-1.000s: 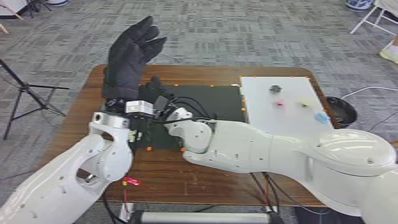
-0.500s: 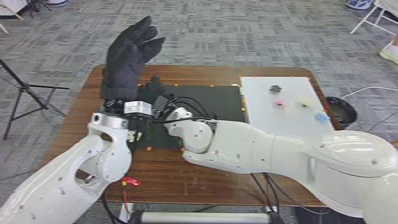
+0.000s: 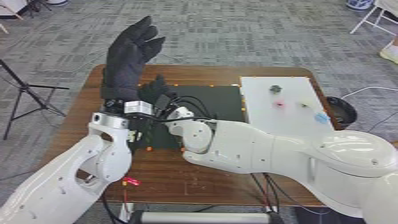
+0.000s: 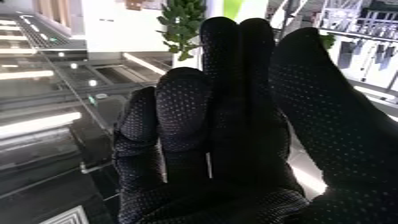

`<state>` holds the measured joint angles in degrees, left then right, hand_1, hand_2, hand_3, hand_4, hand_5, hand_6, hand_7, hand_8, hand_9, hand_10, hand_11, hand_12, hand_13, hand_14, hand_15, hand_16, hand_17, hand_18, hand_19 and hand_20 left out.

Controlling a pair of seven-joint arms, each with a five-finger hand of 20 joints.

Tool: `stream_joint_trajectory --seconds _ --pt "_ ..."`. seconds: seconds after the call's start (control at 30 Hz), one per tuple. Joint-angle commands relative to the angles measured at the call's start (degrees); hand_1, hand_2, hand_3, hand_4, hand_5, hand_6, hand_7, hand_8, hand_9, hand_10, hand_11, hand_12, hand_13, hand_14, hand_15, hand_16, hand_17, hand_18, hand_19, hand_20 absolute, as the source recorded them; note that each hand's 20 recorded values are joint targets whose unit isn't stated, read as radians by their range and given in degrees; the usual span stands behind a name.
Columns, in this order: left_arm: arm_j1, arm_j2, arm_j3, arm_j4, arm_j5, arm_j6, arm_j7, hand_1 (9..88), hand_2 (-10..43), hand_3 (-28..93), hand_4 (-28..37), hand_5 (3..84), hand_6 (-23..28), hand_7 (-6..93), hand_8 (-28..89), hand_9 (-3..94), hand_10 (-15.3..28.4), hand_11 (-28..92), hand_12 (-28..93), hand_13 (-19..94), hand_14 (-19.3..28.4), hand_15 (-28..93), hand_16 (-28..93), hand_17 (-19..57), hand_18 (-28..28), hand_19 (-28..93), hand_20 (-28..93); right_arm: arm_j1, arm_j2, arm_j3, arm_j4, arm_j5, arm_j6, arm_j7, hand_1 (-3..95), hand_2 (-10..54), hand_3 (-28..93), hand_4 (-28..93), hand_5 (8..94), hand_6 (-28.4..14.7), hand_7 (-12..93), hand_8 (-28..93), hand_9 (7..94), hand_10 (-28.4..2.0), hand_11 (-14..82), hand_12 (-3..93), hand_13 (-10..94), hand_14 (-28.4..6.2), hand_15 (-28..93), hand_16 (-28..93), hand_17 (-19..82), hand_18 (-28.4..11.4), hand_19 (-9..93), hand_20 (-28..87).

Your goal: Arrange flowers

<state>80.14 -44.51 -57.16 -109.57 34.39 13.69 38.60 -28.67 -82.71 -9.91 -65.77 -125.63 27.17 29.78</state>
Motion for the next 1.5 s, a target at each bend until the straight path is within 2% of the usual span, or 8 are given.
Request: stream_joint_trajectory --seconds 0.03,0.17,0.23,0.3,0.47,0.77,0.83,1.5 --pt "0.0 -0.6 -0.4 -0.17 -0.37 -0.52 0.98 29.2 -2.7 70 -23.3 32.4 2.0 24.5 -10 27.8 12.6 28 21 25 14.4 38 5 -8.3 20.7 41 17 -0.2 1.7 2.7 -2.3 -0.2 -4.3 -3.8 41.4 -9.5 85 -28 58.5 2.3 28 -15 61.9 -7.6 26.4 24.9 55 -7.4 74 35 26 -18.1 79 50" --pt "0.4 -0.27 -0.77 -0.41 -0.46 -0.68 1.24 29.2 -2.8 70 -23.3 32.4 2.0 24.4 -10 27.8 12.6 28 21 25 14.4 38 5 -8.3 20.7 41 17 -0.4 2.4 4.4 -3.9 0.0 -10.1 -6.8 51.6 -9.5 85 -28 43.8 1.6 26 -16 48.9 -4.5 21.1 19.9 51 -4.9 71 40 23 -17.1 79 49" --pt "-1.5 -0.88 0.83 0.49 -0.37 0.29 1.1 29.2 -2.9 70 -23.4 32.4 2.0 24.4 -10 27.8 12.6 28 21 25 14.4 38 5 -8.3 20.7 41 17 -0.9 3.2 6.6 -3.2 -0.1 -13.1 -11.4 54.6 -9.5 86 -28 42.0 1.9 24 -16 46.8 -3.4 17.3 17.7 50 -4.9 72 38 23 -16.8 78 49" --pt "-2.4 -1.21 1.51 0.84 -0.43 1.07 1.1 29.2 -2.9 70 -23.4 32.4 2.0 24.4 -10 27.8 12.6 28 21 25 14.5 38 5 -8.2 20.7 41 17 -1.1 3.5 8.4 -3.2 -1.1 -18.6 -14.0 58.1 -7.3 87 -28 39.8 2.8 22 -15 44.9 -1.5 13.2 15.0 49 -5.2 77 36 18 -17.2 90 36" --pt "-2.0 -0.84 1.19 0.42 -0.53 1.62 1.41 29.1 -2.9 70 -23.4 32.3 2.0 24.5 -10 27.8 12.6 28 21 25 14.5 38 5 -8.2 20.7 41 17 -0.8 3.5 8.8 -2.6 -2.5 -22.7 -15.9 61.4 -2.0 88 -28 37.6 4.8 19 -15 41.9 1.9 8.2 10.8 46 -7.4 83 35 12 -17.1 93 36" --pt "0.2 0.07 -0.3 -0.82 -0.63 1.1 1.76 29.1 -2.8 70 -23.4 32.4 2.0 24.5 -10 27.9 12.6 28 21 25 14.5 38 5 -8.0 20.5 41 17 -0.2 3.0 7.6 -3.4 -2.1 -24.1 -12.9 60.3 -0.7 89 -28 36.4 4.1 19 -14 38.8 1.6 9.4 8.8 46 -7.6 86 33 12 -17.3 93 36" --pt "-0.7 -0.3 0.48 -0.38 -0.6 1.49 1.53 29.2 -2.9 70 -23.4 32.4 2.0 24.4 -10 27.9 12.5 28 21 25 14.6 39 5 -7.9 20.4 41 17 -0.5 3.1 8.2 -3.1 -2.7 -24.7 -13.4 59.7 -1.8 89 -28 36.1 3.9 19 -14 38.5 1.3 9.9 8.5 46 -7.8 87 32 13 -17.4 93 36" --pt "1.3 -0.1 -1.13 -0.91 -0.55 0.95 1.5 28.9 -3.2 71 -23.4 32.4 2.0 24.3 -10 27.7 12.5 29 20 25 14.6 38 5 -7.8 20.3 41 18 -0.4 4.7 8.0 -4.5 -2.7 -27.2 -14.4 58.5 -4.3 90 -28 45.0 5.0 21 -16 45.3 0.7 12.8 8.0 50 -8.0 88 32 16 -17.6 93 36"
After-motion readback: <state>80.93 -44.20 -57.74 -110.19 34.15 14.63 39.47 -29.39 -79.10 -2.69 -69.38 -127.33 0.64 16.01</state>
